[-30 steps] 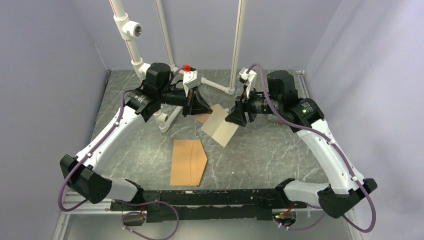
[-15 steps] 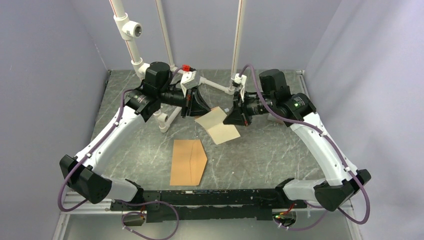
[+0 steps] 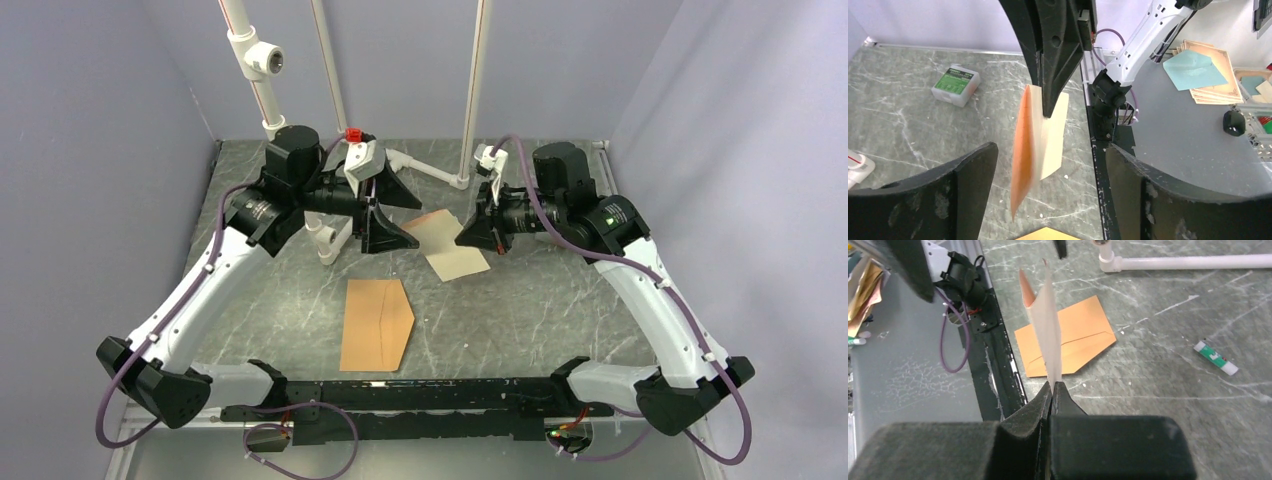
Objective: Place the letter into the envelope and seal it
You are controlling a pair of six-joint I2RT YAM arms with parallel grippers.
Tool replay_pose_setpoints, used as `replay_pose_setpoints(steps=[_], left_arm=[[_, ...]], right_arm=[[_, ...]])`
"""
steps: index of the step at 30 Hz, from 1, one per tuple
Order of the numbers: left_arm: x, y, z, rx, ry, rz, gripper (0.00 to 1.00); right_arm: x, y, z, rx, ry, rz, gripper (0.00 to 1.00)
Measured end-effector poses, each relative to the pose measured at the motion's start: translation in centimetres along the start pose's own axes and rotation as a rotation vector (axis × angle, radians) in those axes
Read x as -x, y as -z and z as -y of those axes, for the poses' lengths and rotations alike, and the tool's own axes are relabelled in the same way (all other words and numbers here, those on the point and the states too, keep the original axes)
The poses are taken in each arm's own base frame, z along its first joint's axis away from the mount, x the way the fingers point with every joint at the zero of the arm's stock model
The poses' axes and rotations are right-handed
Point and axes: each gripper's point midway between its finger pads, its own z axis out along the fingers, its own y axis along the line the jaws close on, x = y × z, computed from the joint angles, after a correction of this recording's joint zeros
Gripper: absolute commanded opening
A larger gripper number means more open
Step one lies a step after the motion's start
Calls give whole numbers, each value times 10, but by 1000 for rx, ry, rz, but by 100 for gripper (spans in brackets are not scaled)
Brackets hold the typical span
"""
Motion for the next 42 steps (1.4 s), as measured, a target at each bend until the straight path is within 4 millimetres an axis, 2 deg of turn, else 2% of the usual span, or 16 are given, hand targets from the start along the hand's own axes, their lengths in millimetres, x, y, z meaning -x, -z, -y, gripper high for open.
replay_pose_setpoints(steps=[2,8,13,15,18,19,21,22,25,26,28,33,36,38,42], left_arm=[[2,2,3,2,-6,4,93],[2,-2,2,-10,55,16,93],[-18,-23,-12,-27,152,-24,89],[-31,-34,-14,-50,195,-55,82],[-45,-43,-12,-76,244,-90,62],[-46,-43,-10,-81,248,-95,50],[-46,-44,-8,-87,236,-94,18],[-45,-44,-7,-88,225,-93,6],[-44,-43,-9,-71,220,-92,2],[-44,-43,-11,-60,220,-93,2],[-43,-42,-16,-21,211,-92,3],[-38,-35,-26,97,158,-69,2],[-31,-30,-26,135,121,-44,2],[-24,-28,-25,140,95,-24,2],[-18,-29,-26,144,68,-4,3]], right_arm=[[-3,0,4,-22,-3,-7,0],[-15,2,-2,-3,-11,-28,0],[-17,1,-5,20,-8,-36,0],[-17,0,-4,19,-7,-38,0],[-18,0,-1,5,-7,-41,0],[-18,0,-1,0,-7,-41,0],[-18,0,2,-13,-9,-43,0],[-18,0,2,-18,-12,-43,9],[-18,1,4,-36,-34,-45,49],[-18,1,5,-43,-40,-47,59],[-17,1,8,-60,-53,-47,63],[-18,5,22,-160,-92,-55,64],[-16,9,32,-234,-117,-50,59],[-15,10,34,-248,-127,-46,49],[-13,8,29,-225,-158,-37,18]])
